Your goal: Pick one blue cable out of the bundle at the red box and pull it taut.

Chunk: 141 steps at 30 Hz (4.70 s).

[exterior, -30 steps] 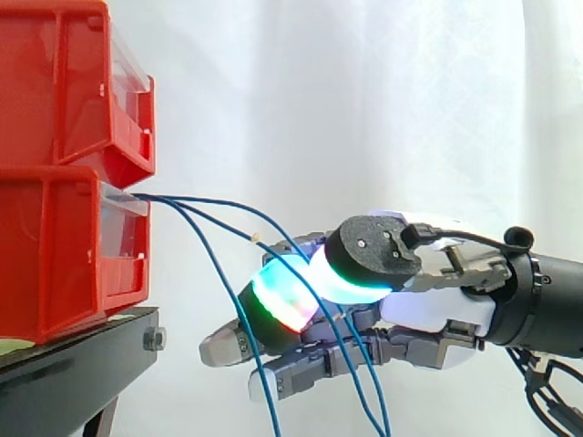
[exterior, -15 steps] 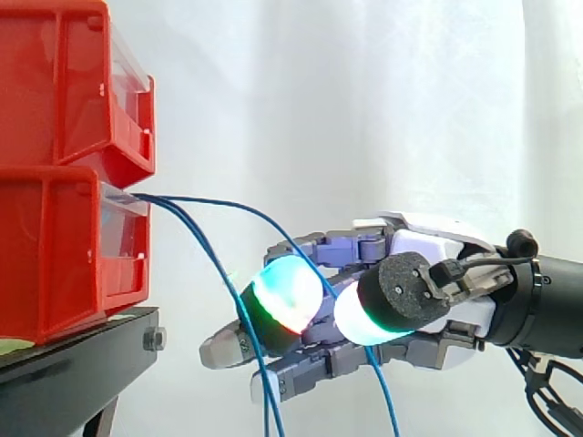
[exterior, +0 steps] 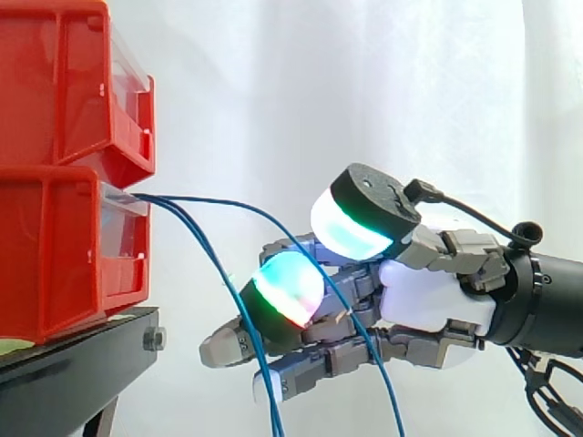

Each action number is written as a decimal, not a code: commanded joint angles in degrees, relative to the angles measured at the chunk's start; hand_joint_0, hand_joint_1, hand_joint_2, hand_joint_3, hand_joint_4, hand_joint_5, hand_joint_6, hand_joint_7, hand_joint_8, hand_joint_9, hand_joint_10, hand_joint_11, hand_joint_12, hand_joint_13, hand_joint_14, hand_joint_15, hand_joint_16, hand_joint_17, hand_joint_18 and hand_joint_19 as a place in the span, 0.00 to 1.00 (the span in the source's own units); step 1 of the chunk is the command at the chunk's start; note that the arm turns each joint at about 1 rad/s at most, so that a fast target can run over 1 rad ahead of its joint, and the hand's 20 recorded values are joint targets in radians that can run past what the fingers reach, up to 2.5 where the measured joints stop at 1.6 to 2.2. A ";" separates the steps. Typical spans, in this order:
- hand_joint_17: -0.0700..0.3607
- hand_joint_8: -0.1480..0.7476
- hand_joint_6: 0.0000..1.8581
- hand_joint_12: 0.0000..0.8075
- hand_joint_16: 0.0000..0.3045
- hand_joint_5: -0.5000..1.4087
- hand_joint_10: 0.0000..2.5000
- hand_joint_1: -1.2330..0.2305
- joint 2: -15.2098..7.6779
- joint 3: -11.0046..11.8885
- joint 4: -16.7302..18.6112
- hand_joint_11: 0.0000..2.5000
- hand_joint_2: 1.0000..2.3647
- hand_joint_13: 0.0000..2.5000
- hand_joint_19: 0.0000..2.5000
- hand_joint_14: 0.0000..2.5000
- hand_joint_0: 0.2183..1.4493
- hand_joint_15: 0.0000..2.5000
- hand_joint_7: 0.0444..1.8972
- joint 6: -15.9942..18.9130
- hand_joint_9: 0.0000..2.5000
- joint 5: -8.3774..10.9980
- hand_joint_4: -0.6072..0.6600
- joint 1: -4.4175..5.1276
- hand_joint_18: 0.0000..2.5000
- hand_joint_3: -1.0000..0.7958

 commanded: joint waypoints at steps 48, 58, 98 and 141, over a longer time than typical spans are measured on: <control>0.47 0.52 0.36 0.46 0.19 0.21 0.00 0.29 1.10 0.00 -0.02 0.08 0.01 0.10 0.10 0.00 0.29 0.01 0.57 0.00 0.25 0.00 0.70 -0.07 0.18 0.39; 0.47 0.52 0.27 0.46 0.19 0.23 0.00 0.49 1.10 0.00 -0.02 0.07 0.01 0.09 0.11 0.00 0.28 0.01 0.70 0.00 0.27 0.00 0.72 -0.07 0.14 0.41; 0.47 0.53 0.31 0.46 0.19 0.23 0.00 0.32 1.10 0.00 -0.02 0.09 0.02 0.11 0.08 0.00 0.33 0.00 0.65 0.09 0.28 0.00 0.72 -0.24 0.19 0.53; 0.47 0.52 0.38 0.47 0.19 0.20 0.00 0.22 1.18 0.00 -0.54 0.11 0.02 0.10 0.07 0.00 0.33 0.00 0.56 -0.09 0.28 0.00 0.72 -0.42 0.18 0.52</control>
